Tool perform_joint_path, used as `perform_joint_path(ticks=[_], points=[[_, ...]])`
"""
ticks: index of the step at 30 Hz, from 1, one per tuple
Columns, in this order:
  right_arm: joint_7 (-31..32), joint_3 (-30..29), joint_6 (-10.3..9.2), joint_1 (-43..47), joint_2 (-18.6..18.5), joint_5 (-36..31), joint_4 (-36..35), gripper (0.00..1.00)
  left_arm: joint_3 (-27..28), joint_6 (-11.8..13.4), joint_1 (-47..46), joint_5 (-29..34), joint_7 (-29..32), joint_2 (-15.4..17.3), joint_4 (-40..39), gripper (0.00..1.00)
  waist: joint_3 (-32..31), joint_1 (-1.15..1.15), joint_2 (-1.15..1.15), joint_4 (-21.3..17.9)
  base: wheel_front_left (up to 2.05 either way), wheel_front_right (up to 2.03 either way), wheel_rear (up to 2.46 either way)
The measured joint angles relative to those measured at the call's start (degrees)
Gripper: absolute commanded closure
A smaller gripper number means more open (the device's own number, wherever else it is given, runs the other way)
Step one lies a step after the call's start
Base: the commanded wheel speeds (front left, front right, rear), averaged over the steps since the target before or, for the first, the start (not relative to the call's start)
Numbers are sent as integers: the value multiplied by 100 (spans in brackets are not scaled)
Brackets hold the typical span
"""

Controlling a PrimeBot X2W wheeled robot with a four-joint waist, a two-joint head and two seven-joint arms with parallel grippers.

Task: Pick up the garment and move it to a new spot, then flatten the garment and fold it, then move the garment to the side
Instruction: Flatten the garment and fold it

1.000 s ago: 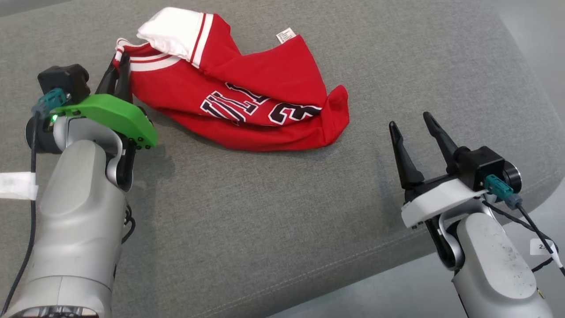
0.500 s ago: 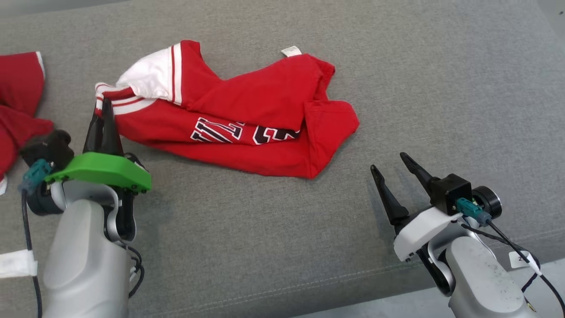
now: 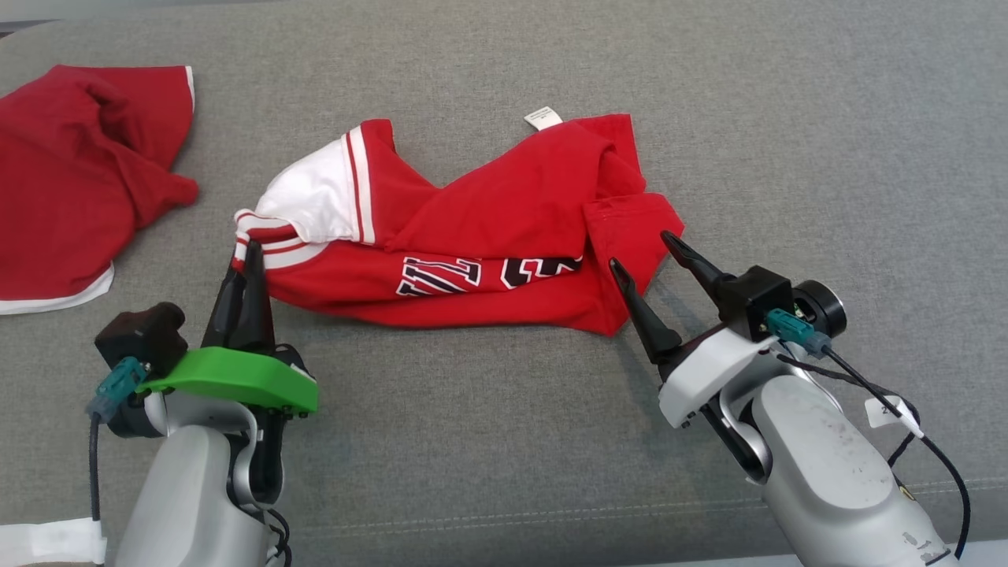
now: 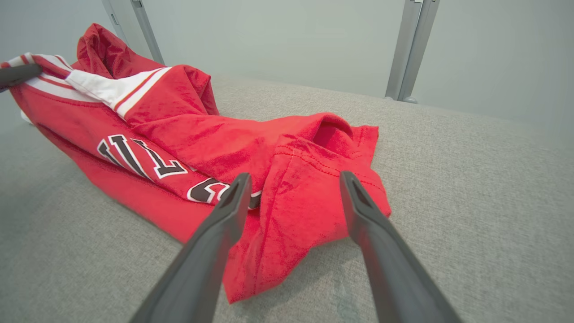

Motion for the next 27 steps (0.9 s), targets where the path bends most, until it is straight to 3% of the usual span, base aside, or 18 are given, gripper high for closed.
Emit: perform_joint_path(ticks=[12, 20, 22, 24, 25, 26, 27], points=[[591, 294, 2, -753, -23, -94, 1085, 0, -839, 175, 467, -397, 1, 22, -577, 100, -50, 0, 0, 415, 0, 0, 0], [897, 299, 2, -1086, -14, -103, 1612, 0, -1083, 387, 695, -417, 0, 32, -850, 100, -69, 0, 0, 644, 0, 0, 0], [917, 287, 2, -1118, -5, -101, 1722, 17, -1081, 425, 759, -428, 1, 42, -903, 100, -67, 0, 0, 661, 0, 0, 0], [916, 270, 2, -1152, -3, -92, 1793, 55, -1084, 469, 795, -453, 1, 43, -966, 100, -65, 0, 0, 665, 0, 0, 0], [906, 250, 2, -1178, -1, -65, 1813, 61, -1083, 476, 809, -455, 1, 43, -1003, 100, -63, 0, 0, 665, 0, 0, 0], [884, 222, 2, -1202, 0, -25, 1815, 75, -1081, 489, 821, -459, 1, 43, -1035, 100, -62, 0, 0, 662, 0, 0, 0], [837, 202, 2, -1226, 3, 12, 1813, 100, -1065, 519, 833, -459, 1, 43, -1059, 100, -60, 0, 0, 656, 0, 0, 0]])
